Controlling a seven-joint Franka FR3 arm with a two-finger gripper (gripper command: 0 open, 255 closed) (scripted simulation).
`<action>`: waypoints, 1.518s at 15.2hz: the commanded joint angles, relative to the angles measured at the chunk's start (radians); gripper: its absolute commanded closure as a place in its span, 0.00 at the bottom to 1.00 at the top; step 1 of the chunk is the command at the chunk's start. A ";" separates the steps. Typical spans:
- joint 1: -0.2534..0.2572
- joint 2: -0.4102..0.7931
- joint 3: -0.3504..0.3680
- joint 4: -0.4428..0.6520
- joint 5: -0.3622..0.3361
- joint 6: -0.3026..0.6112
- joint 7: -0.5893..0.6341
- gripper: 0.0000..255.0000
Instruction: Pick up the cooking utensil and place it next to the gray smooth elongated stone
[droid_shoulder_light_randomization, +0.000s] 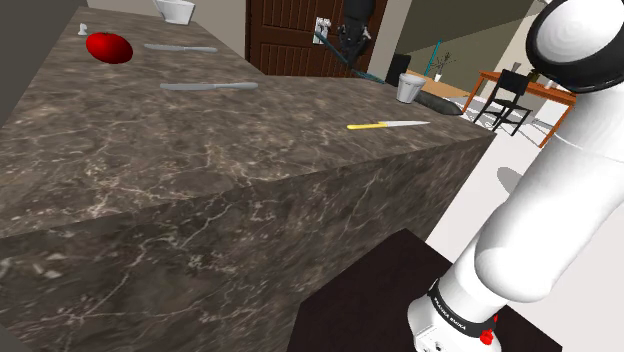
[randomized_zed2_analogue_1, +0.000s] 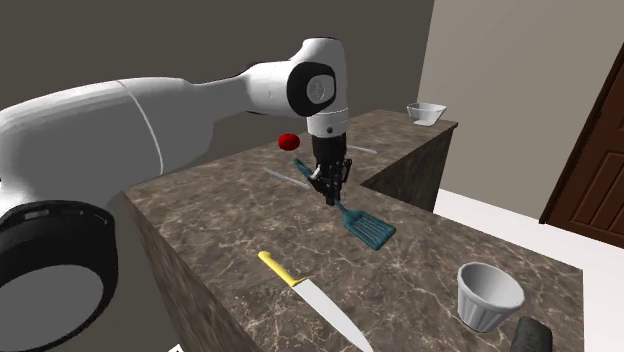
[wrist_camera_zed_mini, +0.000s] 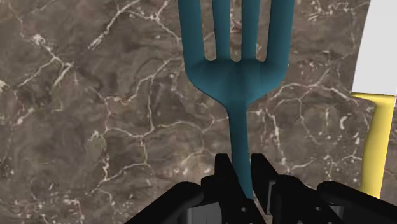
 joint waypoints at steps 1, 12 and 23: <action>-0.011 -0.064 -0.011 -0.074 -0.011 0.014 -0.023 1.00; -0.093 -0.344 -0.102 -0.364 -0.087 0.048 -0.184 1.00; -0.186 -0.529 -0.232 -0.492 -0.183 0.032 -0.385 1.00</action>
